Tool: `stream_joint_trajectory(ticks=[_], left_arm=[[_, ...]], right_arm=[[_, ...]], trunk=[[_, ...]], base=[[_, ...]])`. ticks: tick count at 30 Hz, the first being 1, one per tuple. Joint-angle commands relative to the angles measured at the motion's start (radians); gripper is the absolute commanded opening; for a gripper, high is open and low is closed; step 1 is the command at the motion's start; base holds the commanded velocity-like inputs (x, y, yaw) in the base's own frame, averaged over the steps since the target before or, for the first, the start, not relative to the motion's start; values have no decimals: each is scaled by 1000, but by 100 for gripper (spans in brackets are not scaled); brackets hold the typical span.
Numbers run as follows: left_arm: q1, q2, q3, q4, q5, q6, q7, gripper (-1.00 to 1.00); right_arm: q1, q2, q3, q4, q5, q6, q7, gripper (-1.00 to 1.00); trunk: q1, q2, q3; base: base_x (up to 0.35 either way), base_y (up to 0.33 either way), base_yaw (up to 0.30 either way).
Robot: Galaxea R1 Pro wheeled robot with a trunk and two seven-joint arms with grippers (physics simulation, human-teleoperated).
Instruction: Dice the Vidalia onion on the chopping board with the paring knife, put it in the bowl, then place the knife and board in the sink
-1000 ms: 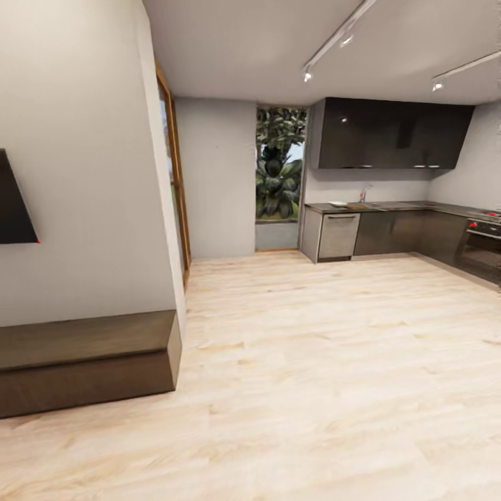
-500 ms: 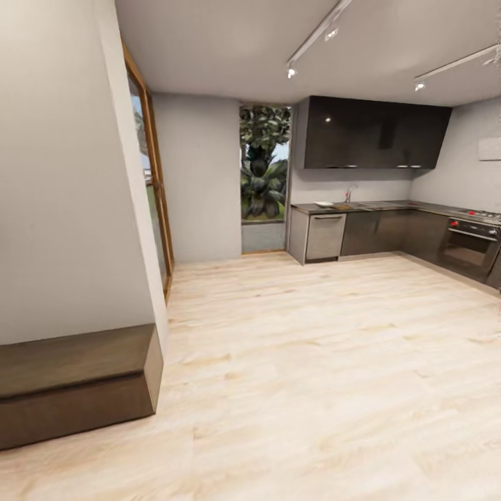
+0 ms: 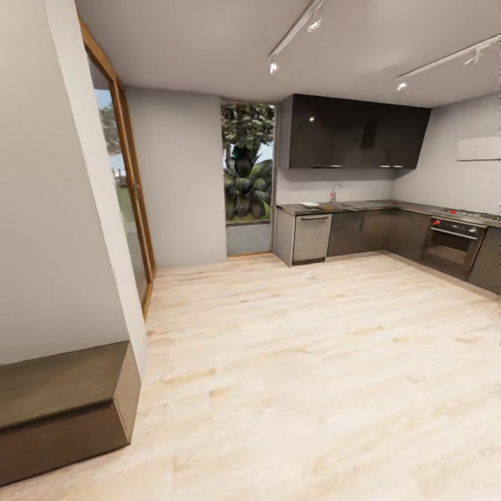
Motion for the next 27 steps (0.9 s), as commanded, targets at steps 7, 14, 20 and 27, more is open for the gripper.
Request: stream_joint_trajectory(ticks=[7,14,20,27], left_arm=[[0,0,0,-2,3,-1,0,100],[0,0,0,-2,3,-1,0,100],[0,0,0,-2,3,-1,0,100],[0,0,0,-1,3,-1,0,100]], right_arm=[[0,0,1,0,1,-2,-3,100],[0,0,1,0,1,-2,-3,100],[0,0,1,0,1,-2,-3,100],[0,0,1,0,1,-2,-3,100]], trunk=[[1,0,-1],[1,0,-1],[1,0,-1],[1,0,-2]], base=[[322,-118,-131],[320,-138,-131],[318,-142,-132],[318,-76,-152]])
